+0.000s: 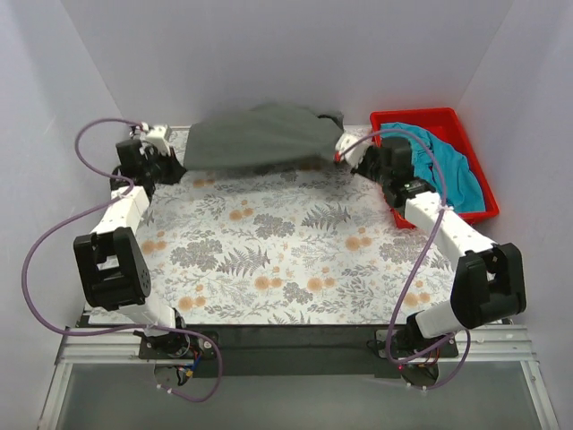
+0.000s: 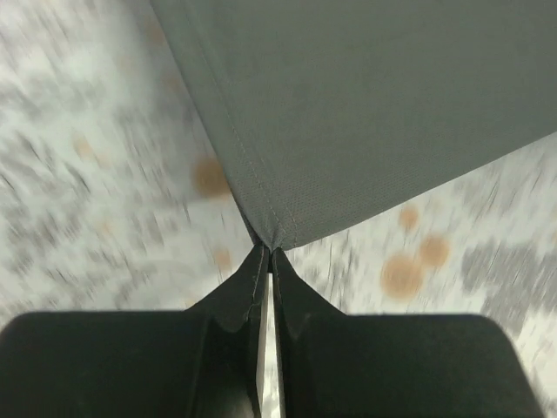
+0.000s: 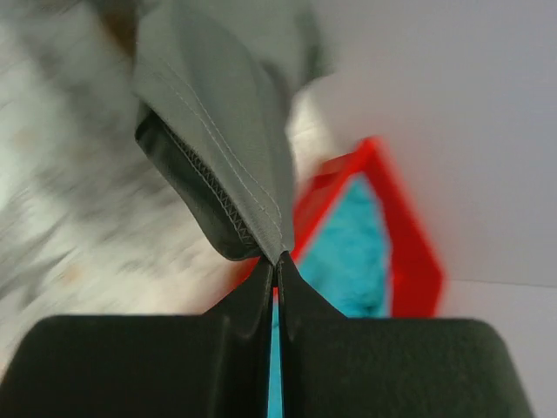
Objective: Fold and stack the t-shirts
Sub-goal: Flatten the tshirt out
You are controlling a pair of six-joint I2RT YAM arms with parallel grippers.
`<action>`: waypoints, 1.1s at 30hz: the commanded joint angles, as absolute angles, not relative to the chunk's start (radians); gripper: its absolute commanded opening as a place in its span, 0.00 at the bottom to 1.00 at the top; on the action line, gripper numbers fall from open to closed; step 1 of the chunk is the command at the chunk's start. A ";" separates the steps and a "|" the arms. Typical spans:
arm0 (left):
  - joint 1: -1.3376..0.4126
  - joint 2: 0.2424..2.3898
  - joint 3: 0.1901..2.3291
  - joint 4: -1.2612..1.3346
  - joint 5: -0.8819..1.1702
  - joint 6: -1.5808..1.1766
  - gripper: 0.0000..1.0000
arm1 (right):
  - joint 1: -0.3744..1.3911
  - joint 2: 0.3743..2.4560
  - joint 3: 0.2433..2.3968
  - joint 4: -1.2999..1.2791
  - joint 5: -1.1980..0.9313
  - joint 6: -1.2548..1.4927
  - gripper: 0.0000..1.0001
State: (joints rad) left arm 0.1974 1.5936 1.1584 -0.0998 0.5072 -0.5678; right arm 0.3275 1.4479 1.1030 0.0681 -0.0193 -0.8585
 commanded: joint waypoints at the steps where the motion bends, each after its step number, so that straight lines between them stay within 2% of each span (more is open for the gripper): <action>1: 0.206 1.534 1.045 -0.219 0.503 -0.336 0.00 | 0.377 1.342 0.998 -0.079 -0.129 -0.943 0.01; 9: 0.210 1.516 0.833 -0.351 0.469 -0.180 0.00 | 0.509 1.345 0.827 -0.368 -0.156 -0.948 0.01; 14: 0.242 1.336 0.740 -0.628 0.473 0.006 0.00 | 0.613 1.246 0.750 -0.606 -0.193 -0.893 0.01; 16: 0.264 1.281 0.695 -0.654 0.421 0.057 0.00 | 0.621 1.210 0.735 -0.652 -0.242 -0.865 0.01; 21: 0.365 1.336 0.784 -0.729 0.449 0.086 0.00 | 0.640 1.175 0.749 -0.768 -0.336 -0.879 0.01; 23: 0.409 1.394 0.810 -0.810 0.434 0.210 0.00 | 0.689 1.157 0.732 -0.851 -0.444 -0.900 0.02; 24: 0.414 1.400 0.813 -0.810 0.433 0.210 0.00 | 0.696 1.157 0.732 -0.864 -0.445 -0.900 0.07; 26: 0.423 1.410 0.824 -0.886 0.442 0.271 0.03 | 0.712 1.158 0.736 -0.870 -0.449 -0.911 0.24; 27: 0.437 1.411 0.843 -0.911 0.462 0.285 0.19 | 0.715 1.161 0.744 -0.893 -0.449 -0.913 0.43; 28: 0.446 1.416 0.859 -0.972 0.478 0.317 0.27 | 0.716 1.163 0.780 -0.902 -0.436 -0.904 0.49; 31: 0.472 1.442 0.955 -1.083 0.541 0.350 0.43 | 0.683 1.144 0.874 -0.922 -0.408 -0.884 0.52; 33: 0.476 1.453 1.015 -1.104 0.580 0.331 0.46 | 0.566 1.149 0.926 -0.920 -0.434 -0.882 0.55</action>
State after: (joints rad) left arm 0.4622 1.4559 0.9096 -0.9955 0.4831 0.2745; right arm 0.6724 1.1759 0.8055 -0.8955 -0.3985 -0.8913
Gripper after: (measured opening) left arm 0.448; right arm 0.530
